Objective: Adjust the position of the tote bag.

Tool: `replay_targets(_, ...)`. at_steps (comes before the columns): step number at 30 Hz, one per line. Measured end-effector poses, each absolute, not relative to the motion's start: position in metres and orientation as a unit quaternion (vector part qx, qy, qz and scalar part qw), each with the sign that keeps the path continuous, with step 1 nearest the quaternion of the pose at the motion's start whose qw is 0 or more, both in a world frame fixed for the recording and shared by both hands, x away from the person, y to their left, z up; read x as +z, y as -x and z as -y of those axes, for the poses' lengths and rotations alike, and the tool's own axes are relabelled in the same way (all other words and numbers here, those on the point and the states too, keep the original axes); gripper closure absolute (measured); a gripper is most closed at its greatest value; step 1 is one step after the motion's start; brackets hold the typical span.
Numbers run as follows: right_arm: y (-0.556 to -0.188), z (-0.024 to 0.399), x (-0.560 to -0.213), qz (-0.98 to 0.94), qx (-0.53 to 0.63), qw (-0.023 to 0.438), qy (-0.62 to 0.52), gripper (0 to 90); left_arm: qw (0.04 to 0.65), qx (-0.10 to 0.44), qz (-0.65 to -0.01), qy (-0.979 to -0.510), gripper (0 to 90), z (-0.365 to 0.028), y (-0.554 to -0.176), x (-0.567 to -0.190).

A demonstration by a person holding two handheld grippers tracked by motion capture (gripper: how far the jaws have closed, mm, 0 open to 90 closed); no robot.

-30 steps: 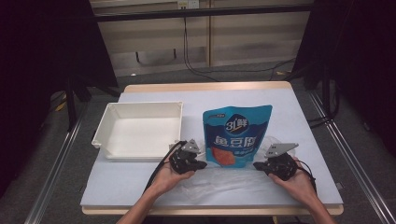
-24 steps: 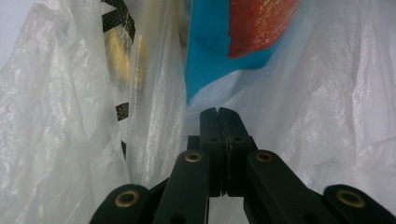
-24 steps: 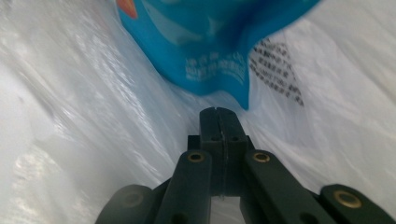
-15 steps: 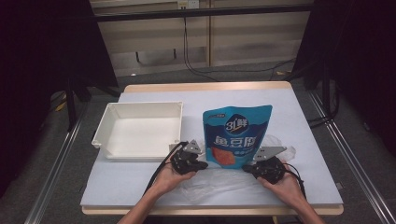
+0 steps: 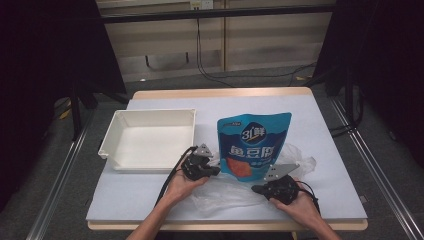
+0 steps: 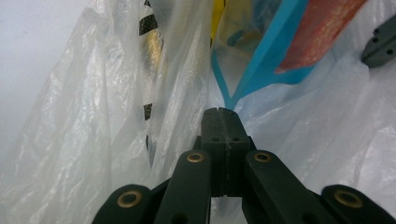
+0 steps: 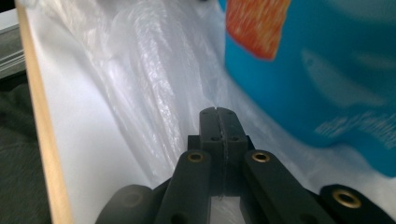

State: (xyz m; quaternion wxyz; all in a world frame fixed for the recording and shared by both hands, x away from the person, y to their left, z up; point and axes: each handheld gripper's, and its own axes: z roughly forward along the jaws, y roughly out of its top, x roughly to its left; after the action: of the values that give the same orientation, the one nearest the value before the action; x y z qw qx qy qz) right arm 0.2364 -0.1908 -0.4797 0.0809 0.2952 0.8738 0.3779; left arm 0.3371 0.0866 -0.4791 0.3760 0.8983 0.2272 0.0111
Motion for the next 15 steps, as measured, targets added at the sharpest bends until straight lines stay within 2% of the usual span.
replay_targets(8,-0.226,0.199,-0.480,-0.875,0.385,0.061,-0.288,90.0,0.375,0.021,-0.229,-0.898,90.0,-0.084,-0.337,-0.480)
replay_targets(15,-0.219,0.198,-0.479,-0.879,0.379,0.072,-0.280,90.0,0.372,0.028,-0.221,-0.901,90.0,-0.083,-0.336,-0.479)
